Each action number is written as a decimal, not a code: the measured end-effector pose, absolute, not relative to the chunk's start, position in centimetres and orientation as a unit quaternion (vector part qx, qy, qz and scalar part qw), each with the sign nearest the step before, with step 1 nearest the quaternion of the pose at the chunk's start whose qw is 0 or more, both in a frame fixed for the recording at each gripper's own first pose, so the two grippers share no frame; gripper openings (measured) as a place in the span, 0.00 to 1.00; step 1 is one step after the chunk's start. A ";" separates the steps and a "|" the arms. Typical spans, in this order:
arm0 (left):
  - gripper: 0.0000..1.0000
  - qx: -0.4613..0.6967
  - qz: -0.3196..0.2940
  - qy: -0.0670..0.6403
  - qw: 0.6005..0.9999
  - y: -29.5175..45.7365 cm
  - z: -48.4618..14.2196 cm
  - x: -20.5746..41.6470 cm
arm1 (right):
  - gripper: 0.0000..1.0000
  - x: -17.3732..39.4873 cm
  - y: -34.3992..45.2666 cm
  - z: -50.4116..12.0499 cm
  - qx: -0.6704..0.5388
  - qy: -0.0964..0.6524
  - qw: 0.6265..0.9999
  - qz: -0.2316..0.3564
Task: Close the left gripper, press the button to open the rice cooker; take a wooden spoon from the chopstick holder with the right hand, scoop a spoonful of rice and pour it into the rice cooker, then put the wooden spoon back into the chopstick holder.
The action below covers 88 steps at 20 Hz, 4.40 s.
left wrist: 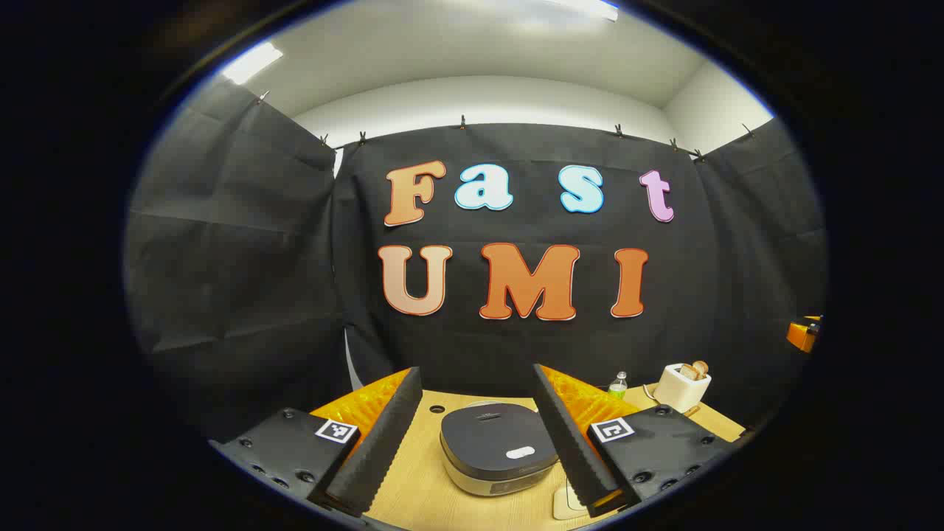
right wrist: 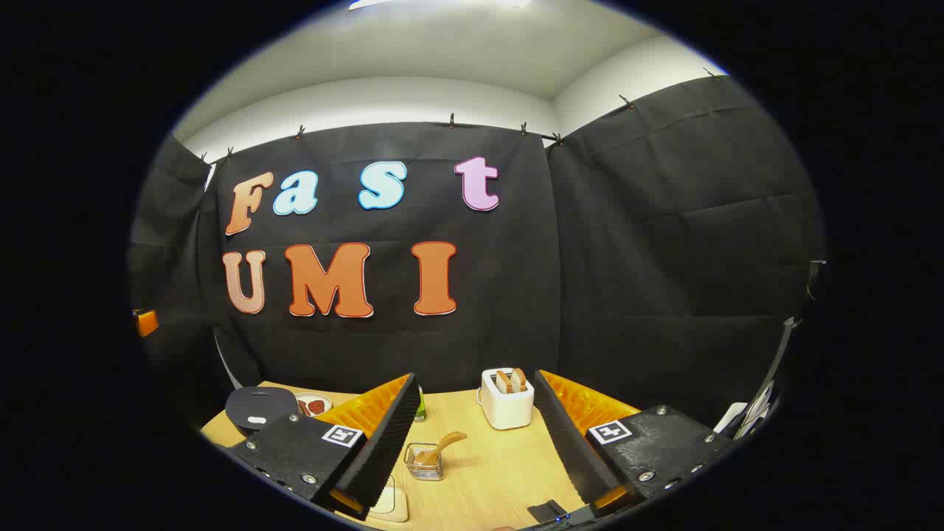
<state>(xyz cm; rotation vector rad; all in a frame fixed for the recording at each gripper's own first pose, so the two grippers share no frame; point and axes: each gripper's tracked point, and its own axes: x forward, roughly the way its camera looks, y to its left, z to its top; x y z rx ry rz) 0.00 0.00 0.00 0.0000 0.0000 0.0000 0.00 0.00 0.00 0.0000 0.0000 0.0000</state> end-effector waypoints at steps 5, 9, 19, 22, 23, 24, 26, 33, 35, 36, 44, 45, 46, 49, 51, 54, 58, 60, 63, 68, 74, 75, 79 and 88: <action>0.97 0.011 0.017 0.004 1.000 1.1 -0.1 0.1 | 0.95 0.2 0.2 0.1 -0.002 -0.003 1.000 0.000; 0.97 0.015 0.018 0.003 1.000 0.9 0.0 0.2 | 0.99 0.4 0.1 0.2 -0.004 -0.003 1.000 -0.001; 0.97 0.017 0.013 0.008 1.000 0.6 -0.3 0.5 | 0.95 1.1 1.1 0.0 -0.007 0.000 1.000 0.012; 0.97 0.014 0.007 0.006 1.000 0.4 -0.2 0.6 | 0.95 1.4 1.4 -0.1 -0.010 0.001 1.000 0.015; 0.87 0.014 0.007 0.005 1.000 0.5 -0.1 0.5 | 0.95 1.4 1.5 -0.2 -0.010 0.002 1.000 0.017; 0.78 0.015 0.008 0.002 1.000 0.6 0.0 0.5 | 0.95 1.5 1.6 -0.3 -0.010 0.002 1.000 0.018; 0.58 0.018 0.007 -0.001 1.000 0.6 0.1 0.6 | 0.95 1.5 1.7 -0.5 -0.010 0.005 1.000 0.019; 0.06 0.012 0.013 0.031 0.999 0.8 -1.6 1.1 | 0.95 2.0 2.0 -0.4 -0.017 0.003 1.000 0.020; 0.07 0.011 0.012 0.045 0.999 0.8 -2.0 0.8 | 0.95 2.2 2.0 -0.5 -0.017 0.004 1.000 0.018; 0.05 0.015 0.012 0.049 0.999 0.8 -1.8 1.8 | 0.95 2.2 2.0 -0.6 -0.016 0.005 1.000 0.018; 0.04 0.001 -0.052 0.123 0.991 -4.7 -9.4 6.4 | 0.96 2.8 1.2 -2.2 -0.021 0.024 0.999 0.005; 0.04 0.003 -0.059 0.132 0.989 -5.4 -10.4 7.0 | 0.96 2.9 1.1 -2.5 -0.021 0.028 0.999 0.002; 0.09 0.005 -0.066 0.140 0.988 -6.1 -11.4 7.5 | 0.96 2.9 0.9 -2.8 -0.020 0.032 0.999 0.000; 0.04 0.009 -0.083 0.169 0.982 -8.0 -14.5 9.3 | 0.95 3.1 0.0 -3.9 -0.017 0.043 0.999 -0.012; 0.04 0.001 -0.088 0.190 0.978 -8.8 -17.0 10.5 | 0.95 3.1 -0.6 -4.5 -0.016 0.052 0.998 -0.021; 0.04 0.006 -0.086 0.216 0.973 -9.2 -20.3 12.1 | 0.95 3.1 -1.6 -5.4 -0.019 0.063 0.997 -0.036; 0.04 0.018 -0.085 0.248 0.965 -9.6 -23.9 13.2 | 0.95 3.4 -2.6 -6.2 -0.016 0.076 0.996 -0.050; 0.04 0.021 -0.082 0.258 0.962 -9.6 -25.2 13.6 | 0.96 3.8 -2.6 -6.5 -0.017 0.080 0.995 -0.053; 0.04 0.021 -0.077 0.278 0.957 -9.5 -27.2 13.2 | 0.96 4.3 -2.7 -6.7 -0.023 0.083 0.995 -0.053; 0.04 0.014 -0.066 0.291 0.954 -9.4 -28.0 13.0 | 0.96 5.2 -3.0 -7.4 -0.019 0.091 0.994 -0.058; 0.05 0.036 -0.050 0.279 0.958 -9.5 -28.1 12.8 | 0.96 5.4 -2.4 -8.3 0.001 0.097 0.994 -0.048; 0.00 0.034 -0.053 0.271 0.960 -9.5 -27.7 13.1 | 0.96 5.3 -2.4 -8.2 0.002 0.096 0.994 -0.048; 0.04 0.001 -0.064 0.261 0.963 -9.3 -24.7 13.4 | 0.96 5.4 -2.3 -7.6 0.016 0.087 0.995 -0.045; 0.04 -0.011 -0.022 0.082 0.996 -3.0 -7.3 13.0 | 0.95 6.8 -0.4 -8.4 0.040 0.073 0.996 -0.027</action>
